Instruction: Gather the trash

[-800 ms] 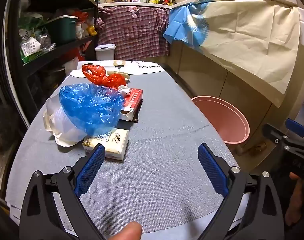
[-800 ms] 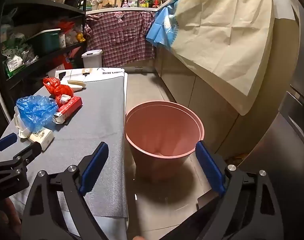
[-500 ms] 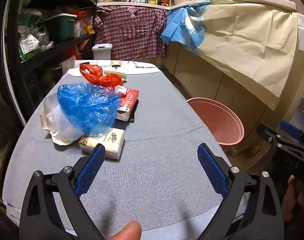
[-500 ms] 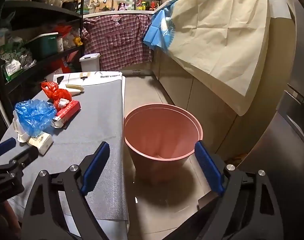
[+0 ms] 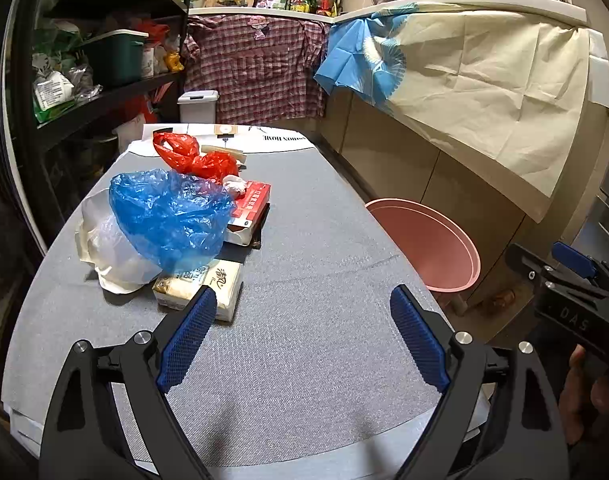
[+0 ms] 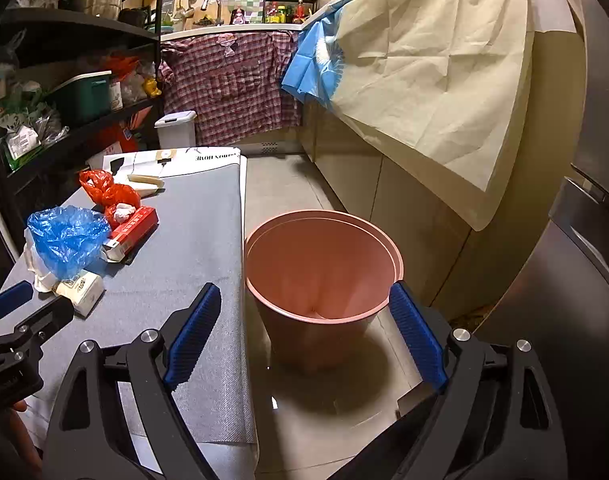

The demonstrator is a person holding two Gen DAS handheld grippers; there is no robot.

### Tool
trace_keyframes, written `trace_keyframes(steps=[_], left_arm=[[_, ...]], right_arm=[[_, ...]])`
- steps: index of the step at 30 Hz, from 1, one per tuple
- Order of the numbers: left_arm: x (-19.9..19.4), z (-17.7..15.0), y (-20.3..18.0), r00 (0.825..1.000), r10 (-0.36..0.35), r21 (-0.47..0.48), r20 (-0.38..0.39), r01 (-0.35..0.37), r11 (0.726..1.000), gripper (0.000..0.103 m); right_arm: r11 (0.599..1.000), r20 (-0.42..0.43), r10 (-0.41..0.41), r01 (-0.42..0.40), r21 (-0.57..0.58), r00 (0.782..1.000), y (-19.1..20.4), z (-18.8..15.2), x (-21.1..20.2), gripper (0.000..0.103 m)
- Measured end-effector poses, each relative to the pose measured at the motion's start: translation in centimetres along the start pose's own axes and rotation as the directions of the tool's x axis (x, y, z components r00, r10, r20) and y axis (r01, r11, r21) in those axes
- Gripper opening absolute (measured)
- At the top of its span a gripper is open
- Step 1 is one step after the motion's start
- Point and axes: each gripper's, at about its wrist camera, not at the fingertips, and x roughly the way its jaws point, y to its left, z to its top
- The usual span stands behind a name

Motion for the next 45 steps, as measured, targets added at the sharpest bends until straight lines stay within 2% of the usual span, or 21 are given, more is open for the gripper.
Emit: trace_keyframes(steps=[45], left_arm=[[0.25, -0.13, -0.47, 1.0, -0.005, 0.003, -0.005, 0.005, 1.0, 0.086]], right_arm=[[1.0, -0.004, -0.008, 0.008, -0.013, 1.0, 0.19, -0.07, 0.11, 0.085]])
